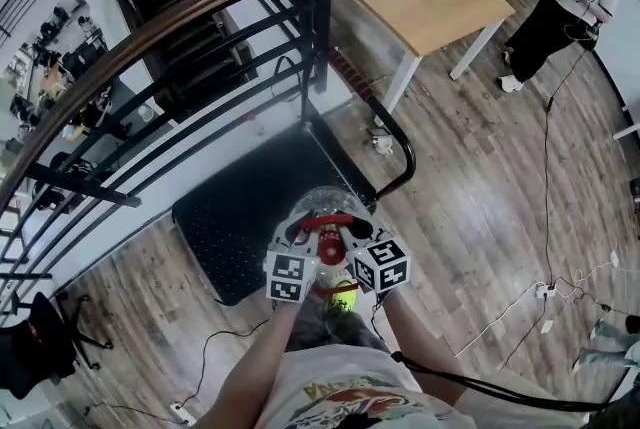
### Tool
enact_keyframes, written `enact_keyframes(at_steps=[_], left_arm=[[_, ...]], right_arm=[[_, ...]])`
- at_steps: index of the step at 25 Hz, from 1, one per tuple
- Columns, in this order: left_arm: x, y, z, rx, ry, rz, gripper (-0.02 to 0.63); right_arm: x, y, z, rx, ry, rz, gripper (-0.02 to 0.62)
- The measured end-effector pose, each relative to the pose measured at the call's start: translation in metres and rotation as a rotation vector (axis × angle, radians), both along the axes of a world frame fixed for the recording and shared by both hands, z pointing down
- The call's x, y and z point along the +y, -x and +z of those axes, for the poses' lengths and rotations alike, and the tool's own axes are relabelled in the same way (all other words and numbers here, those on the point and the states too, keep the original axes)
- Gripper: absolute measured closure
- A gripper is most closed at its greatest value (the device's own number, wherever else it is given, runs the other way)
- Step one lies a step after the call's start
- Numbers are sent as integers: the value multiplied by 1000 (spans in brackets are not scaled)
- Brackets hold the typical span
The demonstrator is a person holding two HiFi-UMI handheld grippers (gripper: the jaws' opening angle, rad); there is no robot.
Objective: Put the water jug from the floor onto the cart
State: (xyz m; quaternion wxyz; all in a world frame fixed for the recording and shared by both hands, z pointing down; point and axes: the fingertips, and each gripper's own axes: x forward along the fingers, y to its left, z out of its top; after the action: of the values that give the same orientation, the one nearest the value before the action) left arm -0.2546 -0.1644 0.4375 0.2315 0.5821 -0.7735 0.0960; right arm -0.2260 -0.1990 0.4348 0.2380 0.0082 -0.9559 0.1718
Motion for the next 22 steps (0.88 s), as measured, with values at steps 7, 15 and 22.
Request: enact_keyframes(at_steps=[7, 15, 22], left_arm=[[-8, 39, -4, 0, -23, 26, 574], [0, 74, 8, 5, -16, -11, 574], [-9, 101, 36, 16, 19, -64, 574]], right_arm=[[-8, 40, -3, -6, -14, 21, 575], [-2, 77, 6, -6, -14, -18, 575], [-10, 105, 37, 12, 22, -73, 575]])
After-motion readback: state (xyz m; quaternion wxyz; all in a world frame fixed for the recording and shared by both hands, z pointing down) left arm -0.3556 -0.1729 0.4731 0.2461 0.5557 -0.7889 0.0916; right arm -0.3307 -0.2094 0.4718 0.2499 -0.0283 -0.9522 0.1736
